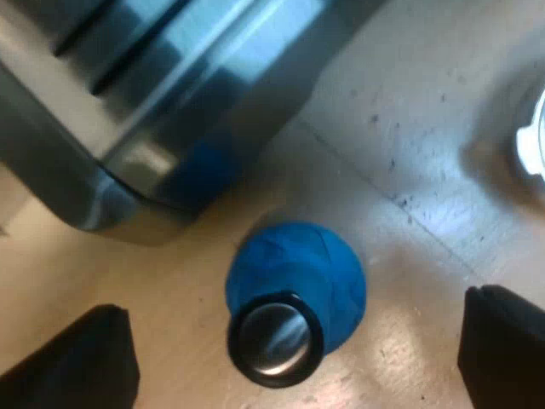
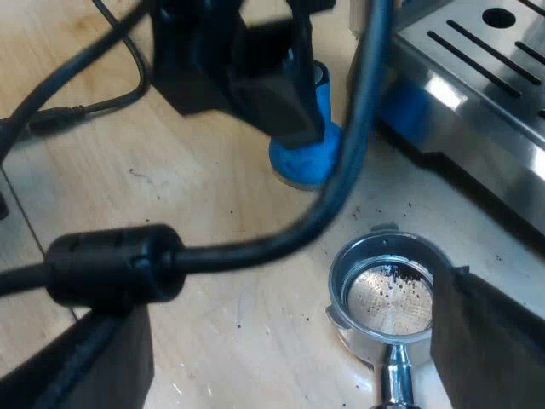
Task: Grind coffee beans and then tamp
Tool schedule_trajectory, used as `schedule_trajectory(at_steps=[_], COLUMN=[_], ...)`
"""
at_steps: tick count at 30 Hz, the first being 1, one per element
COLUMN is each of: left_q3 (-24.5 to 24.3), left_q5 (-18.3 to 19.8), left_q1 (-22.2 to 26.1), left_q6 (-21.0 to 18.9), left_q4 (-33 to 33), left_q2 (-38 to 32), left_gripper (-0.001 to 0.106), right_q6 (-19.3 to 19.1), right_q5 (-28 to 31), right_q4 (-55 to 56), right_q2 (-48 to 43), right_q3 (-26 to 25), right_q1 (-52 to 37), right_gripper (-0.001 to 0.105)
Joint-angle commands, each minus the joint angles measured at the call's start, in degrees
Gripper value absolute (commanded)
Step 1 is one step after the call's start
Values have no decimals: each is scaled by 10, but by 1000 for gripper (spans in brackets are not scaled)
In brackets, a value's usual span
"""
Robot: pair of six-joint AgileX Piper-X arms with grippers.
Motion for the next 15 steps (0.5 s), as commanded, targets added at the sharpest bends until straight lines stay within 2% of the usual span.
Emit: schedule_trajectory(at_steps=[1,5,7,9,10,13,15], left_q3=[-4,-4,-4,-4,-4,-4,-4], left_q5=[-6,-6,-6,-6,-6,0,12], left_q1=[-1,-1,-1,-1,-1,-1,-1], left_q6=[-10,-10,-10,-10,-10,-10,-10], left_q4=[-7,-14,-14,-14,-13,-10,-10], left_q2=[18,43,43,43,43,43,43], left_gripper=[78,77,72,60,58,39,21], right_q6=[-7,-7,-7,-7,-7,-5,-5], right_q5=[-1,-1,-1,-1,-1,-1,-1], right_q4=[-7,-7,-7,-7,-7,-4,-4], right_q2=[-1,-1,-1,-1,-1,-1,-1], right_q3=[-2,-2,-2,-2,-2,-2,-2], right_q1=[-2,-2,-2,-2,-2,-2,-2], right_gripper=[70,70,70,70,70,70,70])
